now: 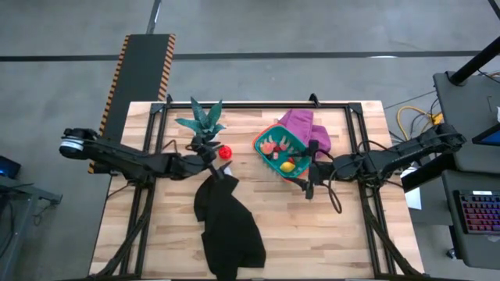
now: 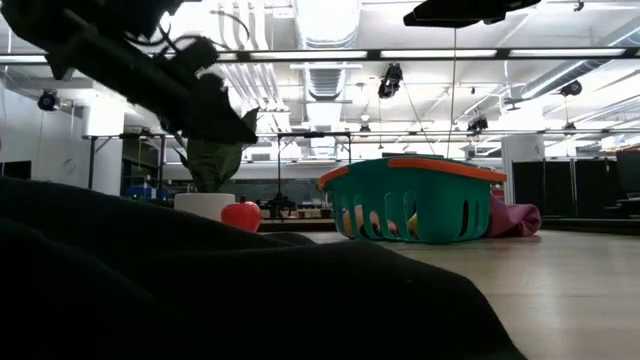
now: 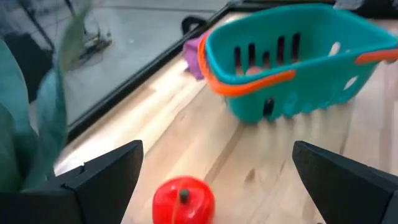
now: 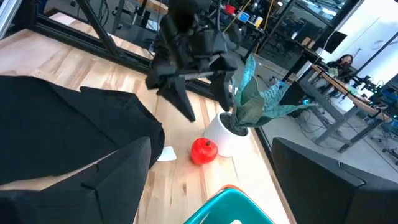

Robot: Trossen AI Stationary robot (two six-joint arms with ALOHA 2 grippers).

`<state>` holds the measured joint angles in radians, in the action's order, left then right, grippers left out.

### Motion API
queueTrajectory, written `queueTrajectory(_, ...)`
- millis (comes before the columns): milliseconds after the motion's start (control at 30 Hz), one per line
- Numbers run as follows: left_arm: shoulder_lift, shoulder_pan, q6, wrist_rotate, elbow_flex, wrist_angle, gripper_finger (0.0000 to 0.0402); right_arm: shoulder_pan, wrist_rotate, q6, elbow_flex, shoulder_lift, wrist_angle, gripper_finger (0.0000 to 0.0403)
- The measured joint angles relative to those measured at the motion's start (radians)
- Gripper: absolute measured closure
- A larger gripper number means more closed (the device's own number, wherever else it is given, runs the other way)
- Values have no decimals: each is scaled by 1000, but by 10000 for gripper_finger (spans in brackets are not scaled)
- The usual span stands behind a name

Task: Pick and placing Produce into tupperware
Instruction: Put the apple into the green basket

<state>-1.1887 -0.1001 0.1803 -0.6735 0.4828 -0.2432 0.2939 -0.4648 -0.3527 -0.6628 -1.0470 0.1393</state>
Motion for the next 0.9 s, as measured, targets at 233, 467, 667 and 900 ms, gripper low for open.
queueTrajectory(233,-141,-1,50,-54,0,-1,4,0,0,-7,0,0,-1,76)
queueTrajectory(467,-273,-2,-16,-121,0,-2,4,0,0,-7,4,0,-8,76)
queueTrajectory(667,-337,6,-26,-123,0,-20,4,0,0,-12,5,0,-8,76)
queueTrajectory(900,-377,53,-60,-117,0,-55,4,0,-4,-14,5,0,-8,76)
